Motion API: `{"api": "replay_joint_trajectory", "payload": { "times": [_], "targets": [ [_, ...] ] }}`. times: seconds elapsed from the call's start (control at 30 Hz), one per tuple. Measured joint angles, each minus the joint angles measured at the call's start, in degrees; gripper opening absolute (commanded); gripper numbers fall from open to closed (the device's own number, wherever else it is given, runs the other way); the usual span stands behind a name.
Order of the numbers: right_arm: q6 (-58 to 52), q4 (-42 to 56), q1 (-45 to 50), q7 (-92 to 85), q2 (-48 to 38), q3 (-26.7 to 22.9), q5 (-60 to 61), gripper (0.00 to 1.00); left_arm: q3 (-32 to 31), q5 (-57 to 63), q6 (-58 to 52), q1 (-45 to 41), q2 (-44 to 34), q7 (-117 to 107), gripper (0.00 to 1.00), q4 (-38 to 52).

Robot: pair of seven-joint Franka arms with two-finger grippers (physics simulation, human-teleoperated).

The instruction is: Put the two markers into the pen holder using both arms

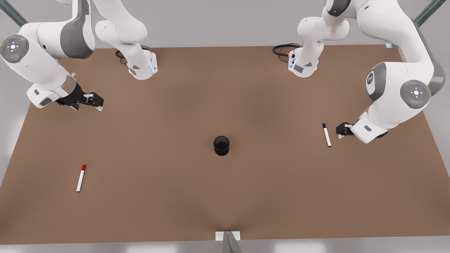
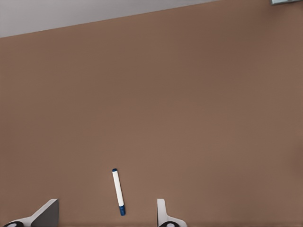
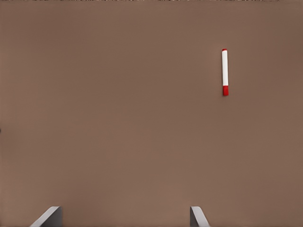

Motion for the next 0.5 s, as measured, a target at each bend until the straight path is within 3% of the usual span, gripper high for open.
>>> {"api": "replay_joint_trajectory", "payload": {
  "times": [0.1,0.27,0.5],
  "targets": [
    [0.2,0.1,-0.1,0.3,0.2,0.0,0.0,1.00,0.3,-0.3,0.5,0.4,0.1,0.2,1.00,-1.8],
    [0.5,1.0,-0.3,0.6,1.6,-0.1,0.0,1.00,0.4,-3.3,7.0,3.8,1.5,-1.3,1.00,-12.6],
    [7.6,4.4,-3.2,0.5,16.6,-0.7,-0.4,1.00,0.6,-6.5,23.1,7.6,0.5,-2.8,1.00,-33.6]
  ]
}}
